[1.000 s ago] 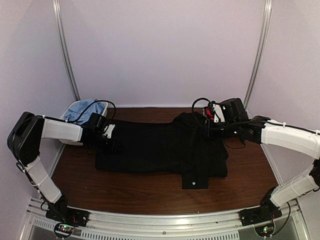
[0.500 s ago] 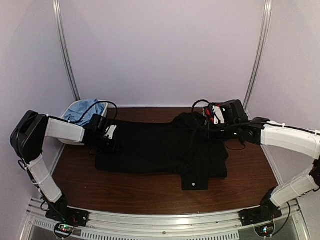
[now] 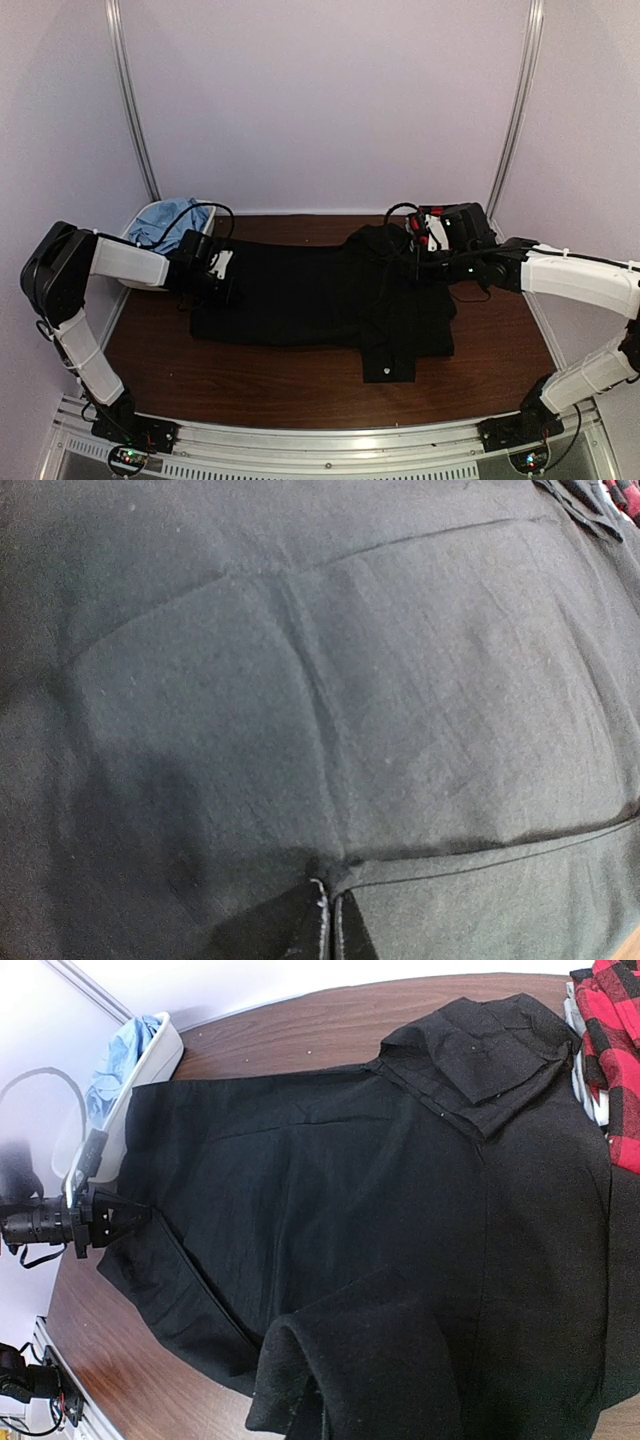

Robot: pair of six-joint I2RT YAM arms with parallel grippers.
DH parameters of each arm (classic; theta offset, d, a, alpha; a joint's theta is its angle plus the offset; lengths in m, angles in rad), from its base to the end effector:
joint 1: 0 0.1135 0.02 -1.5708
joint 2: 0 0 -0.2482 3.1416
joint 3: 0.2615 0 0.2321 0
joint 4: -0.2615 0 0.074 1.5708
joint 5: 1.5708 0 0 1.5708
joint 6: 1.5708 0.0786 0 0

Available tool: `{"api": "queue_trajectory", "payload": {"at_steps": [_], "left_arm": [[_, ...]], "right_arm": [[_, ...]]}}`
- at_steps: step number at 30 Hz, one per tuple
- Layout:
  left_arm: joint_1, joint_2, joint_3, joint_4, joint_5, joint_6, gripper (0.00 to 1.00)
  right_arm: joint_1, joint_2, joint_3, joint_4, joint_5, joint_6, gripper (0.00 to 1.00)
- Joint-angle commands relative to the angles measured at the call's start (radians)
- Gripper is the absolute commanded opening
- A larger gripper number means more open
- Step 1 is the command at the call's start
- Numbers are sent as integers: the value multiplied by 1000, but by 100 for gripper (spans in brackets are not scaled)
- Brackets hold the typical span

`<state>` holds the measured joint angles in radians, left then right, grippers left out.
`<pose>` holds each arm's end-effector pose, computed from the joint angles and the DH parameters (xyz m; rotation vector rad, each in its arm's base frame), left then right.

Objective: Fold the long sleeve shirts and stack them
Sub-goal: Adjust the corner of the shirt at the center of the board, then pick up the sleeve from the center of the board.

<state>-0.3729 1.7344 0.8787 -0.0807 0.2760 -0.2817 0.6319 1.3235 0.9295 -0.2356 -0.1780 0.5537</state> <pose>0.3102 -0.1443 0.1079 0.2335 2.5536 -0.6072 0.2433 0.1953 0.2344 -0.1960 2.3157 0.8317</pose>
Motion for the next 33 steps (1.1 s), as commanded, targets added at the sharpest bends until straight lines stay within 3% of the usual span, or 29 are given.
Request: {"api": "queue_trajectory", "payload": {"at_steps": [1,6,13,20,33], "left_arm": [[2,-50,-31,38,-4,-8,0],[1,-163,-70,9,-14,-58,0],[0,-341,-86,-200,-146,-157,0],[1,-461,-126,-302,-174,-231,0],[0,-433,-172,-335,-258,-274,0]], "right_arm": [[-9,0,-11,21,2,5,0],[-14,-9,-11,7,10,0,0],[-53,-43,-8,-25,18,-22,0],[-66,-49,-3,-40,2,-35,0],[-71,34,38,-29,-22,-66,0]]}}
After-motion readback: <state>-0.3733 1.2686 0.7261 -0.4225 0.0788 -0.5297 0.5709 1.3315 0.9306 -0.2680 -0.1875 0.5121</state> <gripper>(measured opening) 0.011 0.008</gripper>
